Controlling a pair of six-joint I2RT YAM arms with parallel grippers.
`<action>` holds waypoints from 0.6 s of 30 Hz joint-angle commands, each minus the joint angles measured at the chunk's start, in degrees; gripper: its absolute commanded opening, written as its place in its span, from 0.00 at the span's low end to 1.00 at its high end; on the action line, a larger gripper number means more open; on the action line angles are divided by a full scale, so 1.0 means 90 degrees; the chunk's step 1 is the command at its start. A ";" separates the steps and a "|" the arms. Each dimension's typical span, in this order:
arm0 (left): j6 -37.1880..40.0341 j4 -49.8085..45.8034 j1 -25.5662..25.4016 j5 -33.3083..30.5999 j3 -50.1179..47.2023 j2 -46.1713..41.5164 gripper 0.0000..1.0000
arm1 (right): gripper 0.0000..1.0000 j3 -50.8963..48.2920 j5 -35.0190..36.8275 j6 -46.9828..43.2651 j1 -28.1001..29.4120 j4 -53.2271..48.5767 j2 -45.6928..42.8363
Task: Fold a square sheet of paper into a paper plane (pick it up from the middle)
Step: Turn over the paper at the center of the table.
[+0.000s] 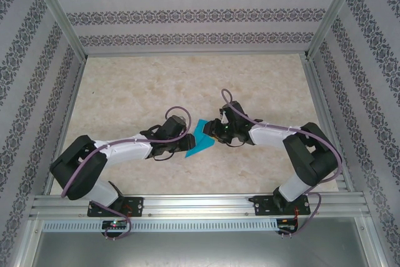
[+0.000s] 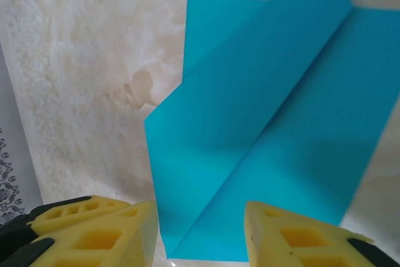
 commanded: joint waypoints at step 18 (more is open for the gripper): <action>-0.0048 0.0367 0.0161 -0.0052 0.0041 0.0392 0.38 | 0.40 0.0070 0.0097 0.0857 0.0400 0.1349 0.0691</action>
